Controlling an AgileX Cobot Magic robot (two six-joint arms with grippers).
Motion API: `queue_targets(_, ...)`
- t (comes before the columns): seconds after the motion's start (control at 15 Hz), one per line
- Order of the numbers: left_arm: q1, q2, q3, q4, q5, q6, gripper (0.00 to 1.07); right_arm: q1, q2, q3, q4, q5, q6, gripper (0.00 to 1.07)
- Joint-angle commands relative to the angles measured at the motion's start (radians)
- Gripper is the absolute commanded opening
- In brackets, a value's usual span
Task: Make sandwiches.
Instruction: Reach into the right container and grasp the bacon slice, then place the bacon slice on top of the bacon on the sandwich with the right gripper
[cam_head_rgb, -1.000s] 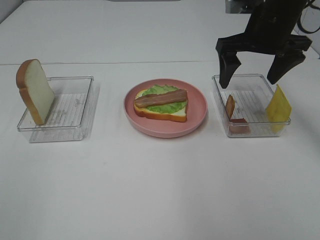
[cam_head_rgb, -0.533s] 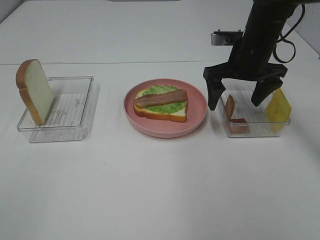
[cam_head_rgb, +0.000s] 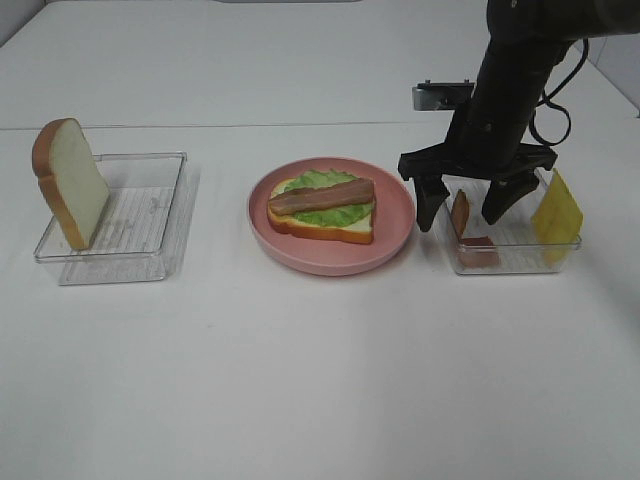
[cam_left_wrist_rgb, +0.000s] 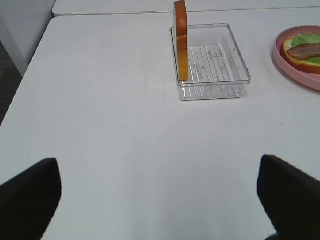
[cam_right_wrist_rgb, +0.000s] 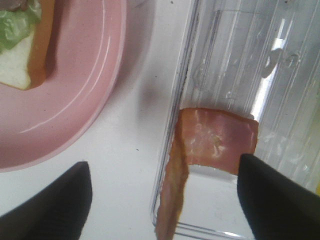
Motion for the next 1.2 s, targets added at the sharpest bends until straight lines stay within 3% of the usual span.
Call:
queue_targets(0.07, 0.000, -0.001, 0.002, -0.003, -0.004, 0.000, 1.01, -0.004, 0.010, 0.005, -0.011, -0.007, -0.001, 0.59)
queue_targets(0.13, 0.000, -0.001, 0.002, -0.003, -0.004, 0.000, 1.01, -0.004, 0.010, 0.005, -0.015, -0.009, 0.002, 0.45)
queue_targets(0.2, 0.000, -0.001, 0.002, -0.003, -0.004, 0.000, 1.01, -0.004, 0.010, 0.005, -0.015, -0.011, 0.002, 0.40)
queue_targets(0.33, 0.000, -0.001, 0.002, -0.003, -0.004, 0.000, 1.01, -0.004, 0.010, 0.005, -0.023, -0.026, 0.009, 0.04)
queue_targets(0.4, 0.000, -0.001, 0.002, -0.003, -0.004, 0.000, 1.01, -0.004, 0.010, 0.005, -0.042, -0.029, 0.021, 0.00)
queue_targets(0.8, 0.000, -0.001, 0.002, -0.003, -0.004, 0.000, 1.01, -0.004, -0.020, -0.046, -0.075, 0.040, 0.020, 0.00)
queue_targets(1.0, 0.000, -0.001, 0.002, -0.003, -0.004, 0.000, 1.01, -0.003, -0.069, -0.191, -0.099, 0.163, 0.013, 0.00)
queue_targets(1.2, 0.000, -0.001, 0.002, -0.003, -0.004, 0.000, 1.01, -0.002, -0.095, -0.303, -0.028, 0.191, 0.006, 0.00)
